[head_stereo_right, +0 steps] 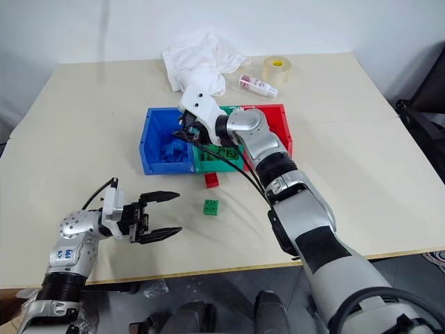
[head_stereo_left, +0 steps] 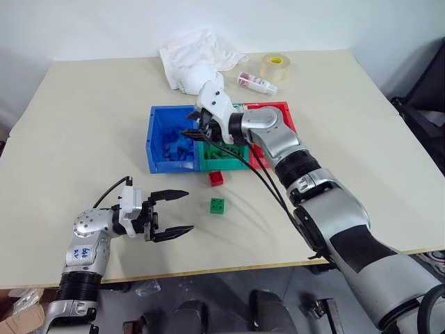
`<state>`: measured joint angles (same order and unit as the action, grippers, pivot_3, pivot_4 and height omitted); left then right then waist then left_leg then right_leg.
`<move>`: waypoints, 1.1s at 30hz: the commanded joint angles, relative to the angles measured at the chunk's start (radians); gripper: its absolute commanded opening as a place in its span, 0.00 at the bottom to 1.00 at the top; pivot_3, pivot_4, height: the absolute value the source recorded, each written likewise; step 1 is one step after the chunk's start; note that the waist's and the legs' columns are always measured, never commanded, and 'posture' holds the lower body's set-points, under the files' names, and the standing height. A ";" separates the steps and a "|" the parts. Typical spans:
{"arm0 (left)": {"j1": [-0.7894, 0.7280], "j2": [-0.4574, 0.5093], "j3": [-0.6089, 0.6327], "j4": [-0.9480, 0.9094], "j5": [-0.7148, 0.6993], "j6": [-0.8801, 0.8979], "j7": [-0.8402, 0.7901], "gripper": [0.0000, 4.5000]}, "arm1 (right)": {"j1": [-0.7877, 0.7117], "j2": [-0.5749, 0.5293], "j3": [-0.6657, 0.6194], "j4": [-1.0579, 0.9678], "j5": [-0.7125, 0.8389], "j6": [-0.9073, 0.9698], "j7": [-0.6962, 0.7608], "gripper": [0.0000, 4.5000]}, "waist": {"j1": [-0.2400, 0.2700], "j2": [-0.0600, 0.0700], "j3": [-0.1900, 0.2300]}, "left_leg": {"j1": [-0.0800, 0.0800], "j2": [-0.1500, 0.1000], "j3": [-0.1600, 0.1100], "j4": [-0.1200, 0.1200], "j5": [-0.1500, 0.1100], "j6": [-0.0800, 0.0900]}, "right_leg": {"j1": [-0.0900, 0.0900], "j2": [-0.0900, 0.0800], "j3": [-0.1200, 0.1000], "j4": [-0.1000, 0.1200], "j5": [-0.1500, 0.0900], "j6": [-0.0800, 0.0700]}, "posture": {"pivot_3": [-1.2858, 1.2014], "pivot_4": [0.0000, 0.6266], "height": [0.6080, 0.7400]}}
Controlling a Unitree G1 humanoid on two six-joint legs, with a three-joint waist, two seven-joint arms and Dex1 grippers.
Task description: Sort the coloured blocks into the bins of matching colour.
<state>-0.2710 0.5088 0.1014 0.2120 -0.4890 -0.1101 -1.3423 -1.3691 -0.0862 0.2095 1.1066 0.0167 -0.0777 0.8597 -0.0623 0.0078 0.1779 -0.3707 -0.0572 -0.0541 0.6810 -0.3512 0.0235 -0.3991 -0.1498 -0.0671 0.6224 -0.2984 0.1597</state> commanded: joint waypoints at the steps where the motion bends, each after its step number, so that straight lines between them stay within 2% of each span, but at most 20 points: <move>1: -0.004 0.001 0.006 -0.012 -0.006 -0.013 0.002 1.00 | -0.017 -0.008 -0.037 -0.010 0.006 -0.047 0.029 0.76 | -0.001 0.000 0.000 | 0.000 0.000 0.000 0.000 0.000 0.000 | 0.000 0.000 0.000 0.000 0.000 0.000 | 0.52 0.24 1.00; 4: -0.008 0.001 0.003 -0.008 -0.006 -0.012 -0.001 1.00 | 0.013 -0.035 -0.045 -0.050 0.011 -0.055 0.091 0.98 | -0.003 0.000 0.000 | 0.000 0.000 0.000 0.000 0.000 0.000 | 0.000 0.000 0.000 0.000 0.000 0.000 | 0.52 0.24 1.00; 5: -0.011 0.000 0.001 -0.005 -0.006 -0.011 -0.003 1.00 | 0.027 -0.047 -0.047 -0.070 0.016 -0.056 0.116 0.99 | -0.003 0.000 0.000 | 0.000 0.000 0.000 0.000 0.000 0.000 | 0.000 0.000 0.000 0.000 0.000 0.000 | 0.52 0.24 1.00; 9: -0.041 0.000 -0.003 0.024 -0.004 -0.010 -0.013 1.00 | 0.191 -0.145 -0.054 -0.330 0.089 -0.026 0.297 0.99 | 0.008 0.000 0.000 | -0.001 0.000 -0.001 0.001 0.000 0.000 | 0.001 0.000 0.000 0.000 0.000 0.000 | 0.52 0.24 1.00; 14: -0.070 0.007 0.003 0.063 -0.002 -0.016 -0.027 1.00 | 0.418 -0.287 -0.085 -0.701 0.201 0.114 0.404 0.99 | 0.009 0.000 0.000 | -0.001 -0.001 -0.002 0.002 0.000 0.000 | 0.001 0.000 0.000 0.000 0.000 0.000 | 0.52 0.24 1.00; 20: -0.096 0.026 0.017 0.114 -0.002 -0.024 -0.049 1.00 | 0.789 -0.584 -0.194 -1.105 0.355 0.339 0.497 0.99 | 0.037 0.000 0.000 | -0.002 -0.001 0.000 0.002 0.000 0.000 | 0.002 0.000 0.000 -0.004 0.000 0.000 | 0.52 0.24 1.00; 25: -0.097 0.039 0.028 0.132 -0.003 -0.028 -0.063 1.00 | 1.055 -0.773 -0.328 -1.243 0.406 0.420 0.496 0.99 | 0.049 0.000 0.000 | -0.001 0.000 0.004 0.003 0.000 0.001 | 0.005 0.000 0.001 -0.011 0.000 0.000 | 0.52 0.24 1.00; 29: -0.097 0.043 0.031 0.139 -0.002 -0.030 -0.071 1.00 | 1.142 -0.829 -0.390 -1.272 0.424 0.436 0.474 0.99 | 0.054 0.000 0.000 | 0.000 0.001 0.008 0.003 0.000 0.001 | 0.006 0.000 0.002 -0.012 0.000 0.000 | 0.52 0.24 1.00; 33: -0.101 0.042 0.031 0.138 -0.001 -0.029 -0.072 1.00 | 1.139 -0.833 -0.384 -1.289 0.435 0.452 0.454 0.99 | 0.062 0.000 0.000 | 0.000 0.002 0.008 0.003 0.000 0.001 | 0.006 0.000 0.002 -0.012 0.000 0.000 | 0.52 0.24 1.00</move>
<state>-0.3695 0.5372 0.1180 0.3644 -0.4856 -0.1265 -1.4096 -0.2184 -0.9072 -0.1606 -0.1517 0.4245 0.3711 1.3234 0.0000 0.0078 0.1783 -0.3703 -0.0557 -0.0462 0.6840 -0.3512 0.0242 -0.3934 -0.1498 -0.0651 0.6104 -0.2981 0.1602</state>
